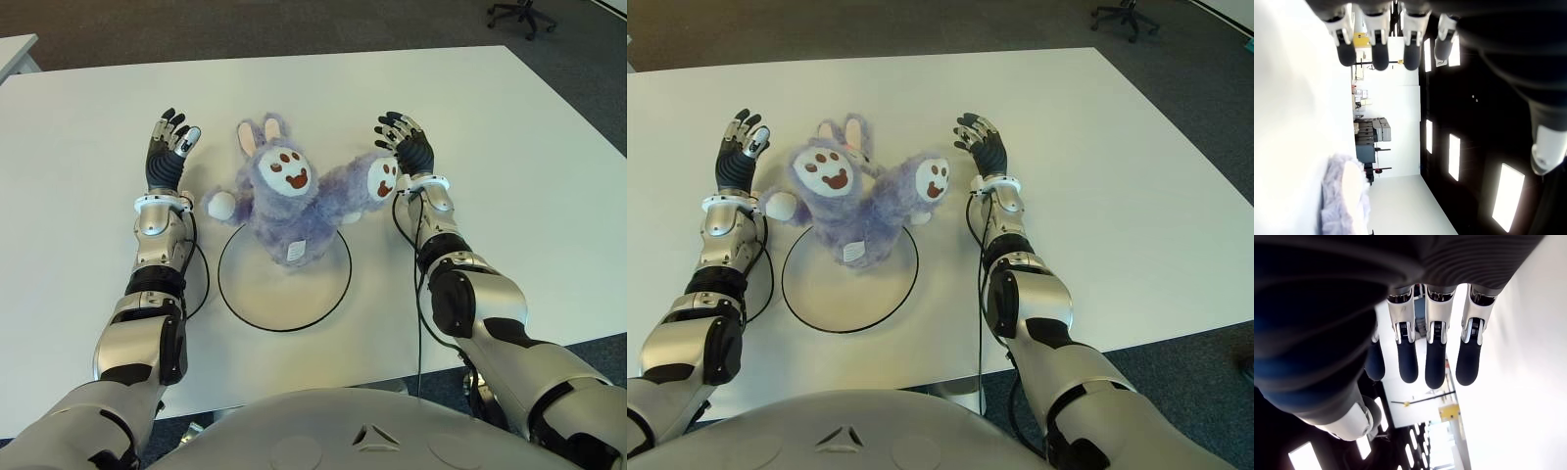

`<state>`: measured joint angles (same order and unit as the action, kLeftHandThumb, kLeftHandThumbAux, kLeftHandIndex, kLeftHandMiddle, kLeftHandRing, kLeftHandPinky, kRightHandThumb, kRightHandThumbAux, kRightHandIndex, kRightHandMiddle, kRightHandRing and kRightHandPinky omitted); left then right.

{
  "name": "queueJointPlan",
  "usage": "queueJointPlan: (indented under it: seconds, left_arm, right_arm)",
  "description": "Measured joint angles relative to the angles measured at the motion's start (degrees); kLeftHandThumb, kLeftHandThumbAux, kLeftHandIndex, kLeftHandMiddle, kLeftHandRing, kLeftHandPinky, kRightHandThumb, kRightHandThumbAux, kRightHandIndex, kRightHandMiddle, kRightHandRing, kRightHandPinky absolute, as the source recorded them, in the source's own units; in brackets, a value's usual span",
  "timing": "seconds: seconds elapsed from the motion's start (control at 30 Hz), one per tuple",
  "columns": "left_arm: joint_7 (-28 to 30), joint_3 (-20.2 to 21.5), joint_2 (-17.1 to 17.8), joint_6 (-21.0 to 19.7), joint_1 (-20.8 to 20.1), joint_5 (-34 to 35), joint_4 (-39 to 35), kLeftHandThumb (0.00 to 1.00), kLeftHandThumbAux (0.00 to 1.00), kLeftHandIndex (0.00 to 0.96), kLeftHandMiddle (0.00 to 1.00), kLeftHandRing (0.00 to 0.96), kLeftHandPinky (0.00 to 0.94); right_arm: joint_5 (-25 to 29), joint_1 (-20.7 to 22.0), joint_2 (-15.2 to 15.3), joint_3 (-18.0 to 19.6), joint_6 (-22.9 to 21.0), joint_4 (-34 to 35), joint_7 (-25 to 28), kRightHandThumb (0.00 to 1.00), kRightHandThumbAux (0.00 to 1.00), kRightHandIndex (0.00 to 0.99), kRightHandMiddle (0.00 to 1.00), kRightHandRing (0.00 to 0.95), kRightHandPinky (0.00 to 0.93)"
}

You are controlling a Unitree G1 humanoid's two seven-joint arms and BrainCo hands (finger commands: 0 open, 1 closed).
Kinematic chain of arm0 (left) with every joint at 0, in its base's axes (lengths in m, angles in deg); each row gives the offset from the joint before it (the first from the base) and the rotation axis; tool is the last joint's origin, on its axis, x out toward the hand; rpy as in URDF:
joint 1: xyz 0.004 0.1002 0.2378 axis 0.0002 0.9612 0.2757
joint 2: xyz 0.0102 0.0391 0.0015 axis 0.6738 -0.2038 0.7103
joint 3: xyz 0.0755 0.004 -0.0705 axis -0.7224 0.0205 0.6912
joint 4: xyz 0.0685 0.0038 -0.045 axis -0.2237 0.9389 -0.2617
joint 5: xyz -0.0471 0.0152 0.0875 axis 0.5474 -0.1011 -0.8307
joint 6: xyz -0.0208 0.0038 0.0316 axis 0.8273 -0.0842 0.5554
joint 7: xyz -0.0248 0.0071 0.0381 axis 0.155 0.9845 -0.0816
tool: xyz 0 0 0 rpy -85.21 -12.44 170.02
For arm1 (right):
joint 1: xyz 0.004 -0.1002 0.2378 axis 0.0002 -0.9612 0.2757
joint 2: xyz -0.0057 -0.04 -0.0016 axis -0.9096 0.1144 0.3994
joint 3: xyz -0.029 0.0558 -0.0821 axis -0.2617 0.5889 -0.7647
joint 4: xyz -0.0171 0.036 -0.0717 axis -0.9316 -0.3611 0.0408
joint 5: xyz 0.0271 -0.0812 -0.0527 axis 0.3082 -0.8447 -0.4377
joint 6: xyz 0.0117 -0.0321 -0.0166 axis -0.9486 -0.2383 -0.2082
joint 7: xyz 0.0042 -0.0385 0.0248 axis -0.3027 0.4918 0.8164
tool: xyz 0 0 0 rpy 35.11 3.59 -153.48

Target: Put the doll into the plate.

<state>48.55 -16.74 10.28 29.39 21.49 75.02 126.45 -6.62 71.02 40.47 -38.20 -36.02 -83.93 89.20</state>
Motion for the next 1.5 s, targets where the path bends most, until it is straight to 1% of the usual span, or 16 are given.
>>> queueJointPlan:
  seconds: [0.27, 0.43, 0.9, 1.17, 1.33, 1.5]
  left_arm:
    - [0.0, 0.0, 0.0, -0.2, -0.1, 0.0, 0.3, 0.000, 0.534, 0.023, 0.111, 0.105, 0.101]
    - [0.0, 0.1, 0.0, -0.4, -0.3, 0.0, 0.6, 0.000, 0.537, 0.019, 0.106, 0.101, 0.084]
    - [-0.1, 0.1, -0.2, -0.7, -0.3, 0.0, 0.6, 0.000, 0.529, 0.011, 0.104, 0.091, 0.069]
    - [-0.7, 0.3, -0.3, -1.0, -0.3, 0.0, 0.6, 0.000, 0.538, 0.007, 0.098, 0.085, 0.060]
    - [-0.8, 0.5, -0.4, -1.5, -0.2, 0.0, 0.6, 0.000, 0.536, 0.000, 0.087, 0.072, 0.041]
    - [-0.8, 0.7, -0.4, -1.9, -0.2, 0.0, 0.6, 0.000, 0.533, 0.000, 0.085, 0.065, 0.041]
  right_arm:
    - [0.0, -0.1, 0.0, -0.1, 0.2, 0.0, 0.1, 0.552, 0.764, 0.251, 0.257, 0.272, 0.321]
    - [0.0, -0.1, 0.0, -0.1, 0.2, 0.0, 0.1, 0.553, 0.764, 0.235, 0.252, 0.268, 0.318]
    - [0.2, -0.1, 0.0, 0.2, 0.2, 0.1, 0.2, 0.524, 0.760, 0.190, 0.251, 0.271, 0.315]
    - [0.2, -0.2, 0.1, 0.4, 0.2, 0.1, 0.5, 0.510, 0.760, 0.188, 0.234, 0.253, 0.301]
    - [0.2, -0.2, 0.1, 0.3, 0.2, 0.1, 0.6, 0.499, 0.761, 0.185, 0.230, 0.250, 0.301]
    - [0.1, -0.2, 0.2, 0.3, 0.2, 0.1, 0.6, 0.494, 0.756, 0.188, 0.235, 0.256, 0.309]
